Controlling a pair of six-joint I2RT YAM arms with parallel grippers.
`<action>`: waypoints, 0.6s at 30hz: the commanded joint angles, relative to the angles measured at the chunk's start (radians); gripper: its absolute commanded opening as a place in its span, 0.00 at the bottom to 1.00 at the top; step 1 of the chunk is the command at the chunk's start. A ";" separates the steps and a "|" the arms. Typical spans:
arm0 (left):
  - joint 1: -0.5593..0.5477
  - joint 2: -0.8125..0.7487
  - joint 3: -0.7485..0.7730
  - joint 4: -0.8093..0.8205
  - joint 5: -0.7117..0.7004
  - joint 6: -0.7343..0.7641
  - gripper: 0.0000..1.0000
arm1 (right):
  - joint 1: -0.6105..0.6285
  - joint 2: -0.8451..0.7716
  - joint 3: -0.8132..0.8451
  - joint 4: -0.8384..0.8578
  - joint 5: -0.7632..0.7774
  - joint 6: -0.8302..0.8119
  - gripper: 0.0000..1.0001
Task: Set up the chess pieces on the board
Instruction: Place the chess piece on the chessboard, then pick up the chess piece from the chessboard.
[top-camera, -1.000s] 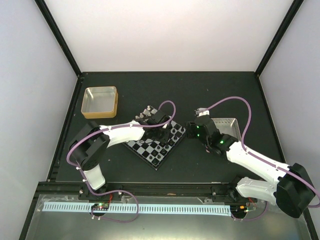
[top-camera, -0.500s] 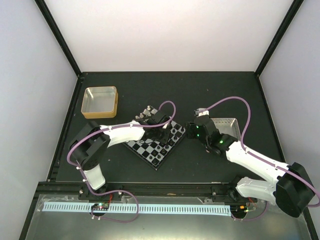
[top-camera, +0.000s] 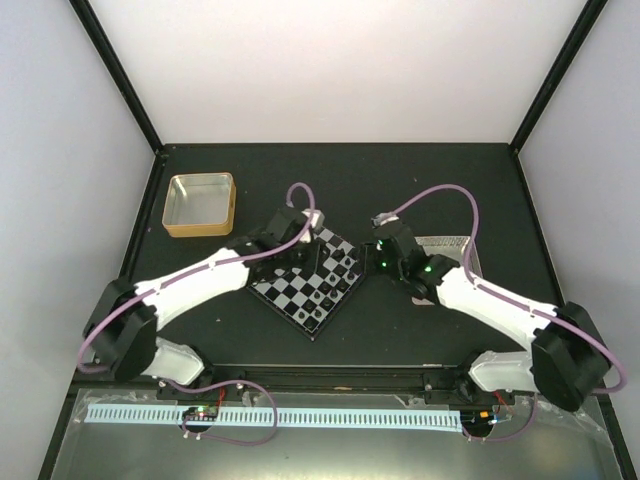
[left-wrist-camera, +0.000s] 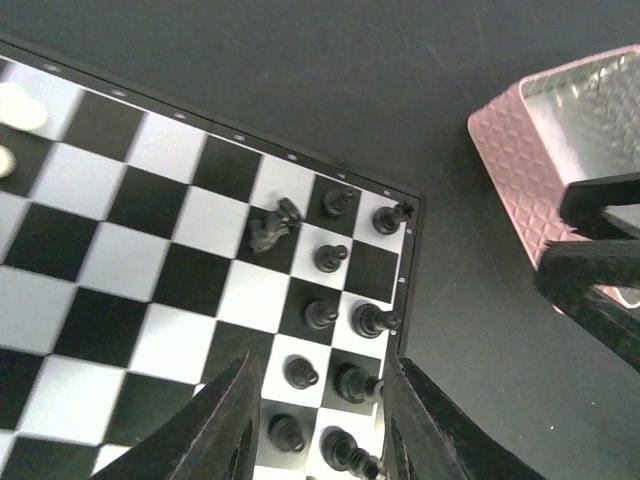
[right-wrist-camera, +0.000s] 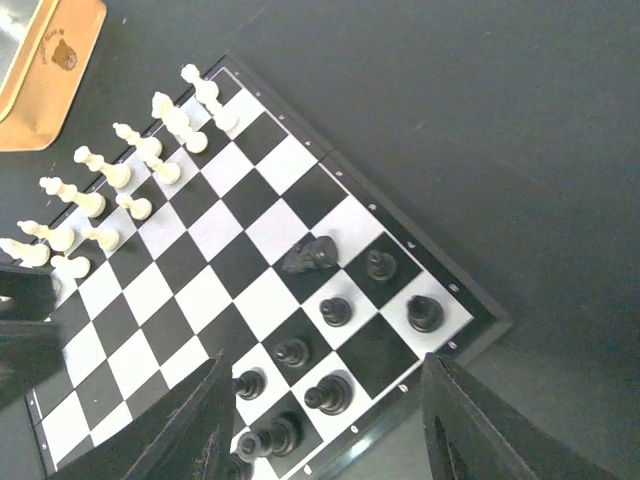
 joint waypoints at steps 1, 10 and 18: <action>0.046 -0.159 -0.092 0.057 -0.028 -0.033 0.37 | -0.004 0.094 0.106 -0.055 -0.067 -0.045 0.53; 0.088 -0.582 -0.263 0.029 -0.251 0.009 0.41 | -0.003 0.347 0.318 -0.171 -0.091 -0.082 0.52; 0.092 -0.912 -0.394 0.050 -0.419 0.066 0.61 | -0.003 0.503 0.424 -0.190 -0.128 -0.103 0.51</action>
